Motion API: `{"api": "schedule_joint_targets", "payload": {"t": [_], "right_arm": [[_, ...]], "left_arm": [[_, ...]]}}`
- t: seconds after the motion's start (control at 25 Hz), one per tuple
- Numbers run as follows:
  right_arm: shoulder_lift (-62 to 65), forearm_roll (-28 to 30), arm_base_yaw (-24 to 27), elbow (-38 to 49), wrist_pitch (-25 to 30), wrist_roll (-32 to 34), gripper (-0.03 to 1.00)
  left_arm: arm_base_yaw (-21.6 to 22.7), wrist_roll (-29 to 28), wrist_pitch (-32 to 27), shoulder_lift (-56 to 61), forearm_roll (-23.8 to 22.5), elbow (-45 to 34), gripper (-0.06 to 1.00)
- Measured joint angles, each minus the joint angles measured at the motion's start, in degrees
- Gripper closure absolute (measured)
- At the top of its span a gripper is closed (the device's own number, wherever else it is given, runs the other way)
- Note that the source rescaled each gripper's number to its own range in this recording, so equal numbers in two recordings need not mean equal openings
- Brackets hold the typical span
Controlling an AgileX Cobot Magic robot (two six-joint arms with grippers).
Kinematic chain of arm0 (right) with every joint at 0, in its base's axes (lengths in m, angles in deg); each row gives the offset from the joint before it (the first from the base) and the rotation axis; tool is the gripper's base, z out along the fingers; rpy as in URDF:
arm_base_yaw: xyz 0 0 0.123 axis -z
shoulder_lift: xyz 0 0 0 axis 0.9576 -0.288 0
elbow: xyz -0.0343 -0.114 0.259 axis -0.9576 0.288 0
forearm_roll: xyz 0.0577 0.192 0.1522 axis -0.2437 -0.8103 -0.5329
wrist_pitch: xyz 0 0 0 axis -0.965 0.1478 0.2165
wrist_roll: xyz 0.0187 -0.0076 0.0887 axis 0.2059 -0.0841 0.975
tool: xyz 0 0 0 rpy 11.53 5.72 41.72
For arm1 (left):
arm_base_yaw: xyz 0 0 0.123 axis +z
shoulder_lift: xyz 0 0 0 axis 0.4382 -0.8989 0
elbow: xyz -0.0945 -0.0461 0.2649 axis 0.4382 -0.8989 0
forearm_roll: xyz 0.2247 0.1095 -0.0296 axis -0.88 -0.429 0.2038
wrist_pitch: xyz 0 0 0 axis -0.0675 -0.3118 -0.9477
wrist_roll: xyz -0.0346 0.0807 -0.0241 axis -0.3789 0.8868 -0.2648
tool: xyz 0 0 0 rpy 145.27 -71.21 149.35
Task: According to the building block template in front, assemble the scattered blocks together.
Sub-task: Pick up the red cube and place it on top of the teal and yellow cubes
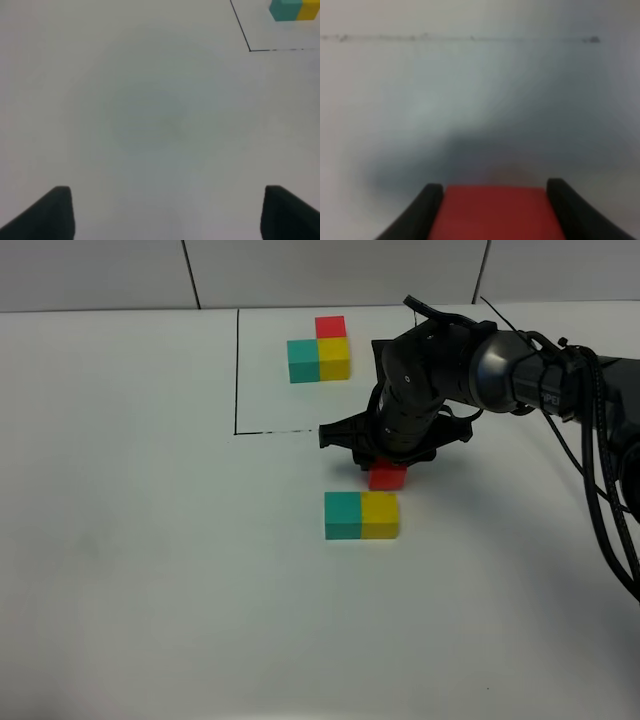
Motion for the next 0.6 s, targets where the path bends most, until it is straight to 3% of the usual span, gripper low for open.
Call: {"api": "schedule_joint_targets", "payload": {"t": [0.6], "right_arm": [[-0.5, -2.5, -1.5, 0.0, 0.0, 1.0, 0.95]], "left_arm": [[0.0, 0.0, 0.0, 0.0, 0.0, 0.0, 0.15]]}}
